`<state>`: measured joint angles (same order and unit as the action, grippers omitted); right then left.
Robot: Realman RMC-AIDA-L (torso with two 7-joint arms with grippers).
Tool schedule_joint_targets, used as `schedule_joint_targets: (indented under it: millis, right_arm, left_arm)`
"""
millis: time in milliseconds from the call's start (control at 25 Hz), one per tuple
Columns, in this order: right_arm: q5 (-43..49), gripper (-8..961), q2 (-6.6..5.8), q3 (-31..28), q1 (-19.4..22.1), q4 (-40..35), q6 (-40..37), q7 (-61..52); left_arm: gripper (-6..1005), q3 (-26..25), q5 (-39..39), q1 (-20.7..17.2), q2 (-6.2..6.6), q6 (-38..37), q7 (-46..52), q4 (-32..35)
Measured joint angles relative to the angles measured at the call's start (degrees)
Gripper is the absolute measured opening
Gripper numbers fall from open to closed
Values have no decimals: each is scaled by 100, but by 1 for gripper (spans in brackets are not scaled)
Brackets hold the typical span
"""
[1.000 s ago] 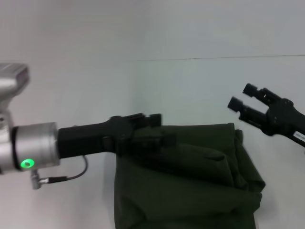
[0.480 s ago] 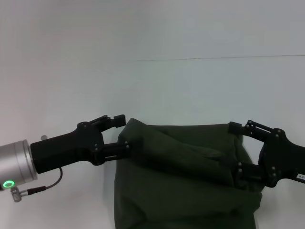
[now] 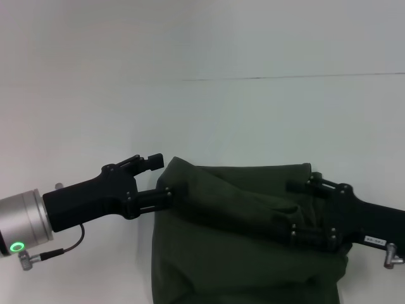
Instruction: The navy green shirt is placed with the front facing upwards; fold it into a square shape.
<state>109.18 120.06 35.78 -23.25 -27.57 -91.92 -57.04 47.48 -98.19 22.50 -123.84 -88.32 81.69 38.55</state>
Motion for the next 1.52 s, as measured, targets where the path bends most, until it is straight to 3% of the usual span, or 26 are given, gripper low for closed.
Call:
schedule_joint_targets:
  millis: [440, 880, 1120, 1240, 1520]
  right_arm:
    - [-4, 791, -10, 210, -115, 86, 247, -11]
    - [-4, 570, -27, 395, -168, 91, 381, -229]
    - [-8, 335, -27, 415, -191, 90, 388, -341]
    - [-31, 106, -31, 301, -215, 88, 396, -635]
    - [-43, 92, -37, -242, -182, 89, 548, -1024]
  left_arm:
    - [943, -28, 34, 67, -8, 58, -100, -108]
    - [941, -29, 41, 80, -17, 102, -218, -190]
    - [940, -29, 59, 111, -17, 105, -247, -269]
    - [940, -28, 89, 133, -18, 106, -301, -322]
    - [940, -29, 107, 150, -17, 105, -392, -392]
